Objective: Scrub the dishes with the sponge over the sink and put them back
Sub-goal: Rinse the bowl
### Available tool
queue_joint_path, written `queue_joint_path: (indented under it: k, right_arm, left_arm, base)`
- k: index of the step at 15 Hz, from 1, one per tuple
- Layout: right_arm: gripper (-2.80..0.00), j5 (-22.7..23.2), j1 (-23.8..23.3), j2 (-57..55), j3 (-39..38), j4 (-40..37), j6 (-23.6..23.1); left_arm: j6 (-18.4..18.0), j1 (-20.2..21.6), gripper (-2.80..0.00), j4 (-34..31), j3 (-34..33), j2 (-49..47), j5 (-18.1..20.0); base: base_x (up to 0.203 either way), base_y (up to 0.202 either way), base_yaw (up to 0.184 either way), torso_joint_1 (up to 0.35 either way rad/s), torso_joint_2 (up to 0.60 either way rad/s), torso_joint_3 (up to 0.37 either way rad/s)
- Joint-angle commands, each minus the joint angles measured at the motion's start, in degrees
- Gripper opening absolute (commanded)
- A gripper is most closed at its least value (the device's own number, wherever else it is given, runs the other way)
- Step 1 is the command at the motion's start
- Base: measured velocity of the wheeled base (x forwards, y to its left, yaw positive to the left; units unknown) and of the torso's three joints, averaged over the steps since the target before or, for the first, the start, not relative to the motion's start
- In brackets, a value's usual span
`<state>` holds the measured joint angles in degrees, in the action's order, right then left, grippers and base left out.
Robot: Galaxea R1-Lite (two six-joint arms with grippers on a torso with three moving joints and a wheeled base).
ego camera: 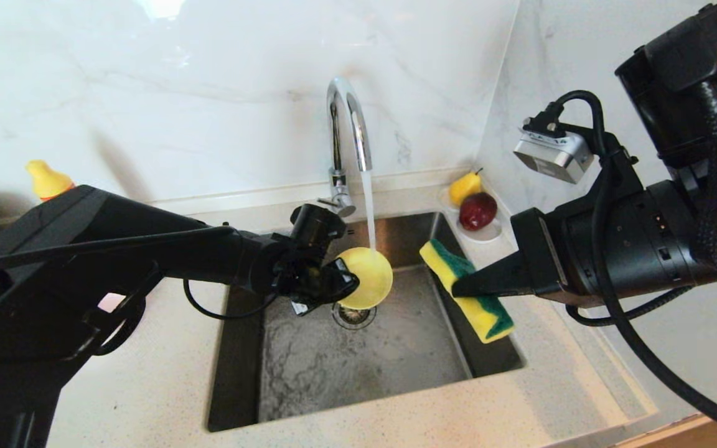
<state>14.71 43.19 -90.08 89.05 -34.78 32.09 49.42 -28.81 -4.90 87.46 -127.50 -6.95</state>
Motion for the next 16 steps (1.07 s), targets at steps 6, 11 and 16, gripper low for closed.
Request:
queue_joint_path:
  k: [6, 11, 16]
  right_arm:
    - [-2.8, 0.1, -0.3, 0.0, -0.1, -0.2, 0.2]
    - [-2.8, 0.1, -0.3, -0.1, -0.1, -0.2, 0.3]
    - [-2.8, 0.1, -0.3, 0.1, -1.0, -0.2, 0.3]
  left_arm:
    - [0.4, 0.1, -2.8, -0.3, -0.3, 1.0, 0.4]
    - [0.2, -0.1, -2.8, -3.4, -1.7, 1.4, 0.6]
    - [0.2, -0.3, -2.8, -4.2, -1.8, 1.3, 2.0]
  base:
    - [0.0, 0.0, 0.0, 0.0, 0.0, 0.0]
    - [0.0, 0.0, 0.0, 0.0, 0.0, 0.0]
    - [0.0, 0.0, 0.0, 0.0, 0.0, 0.0]
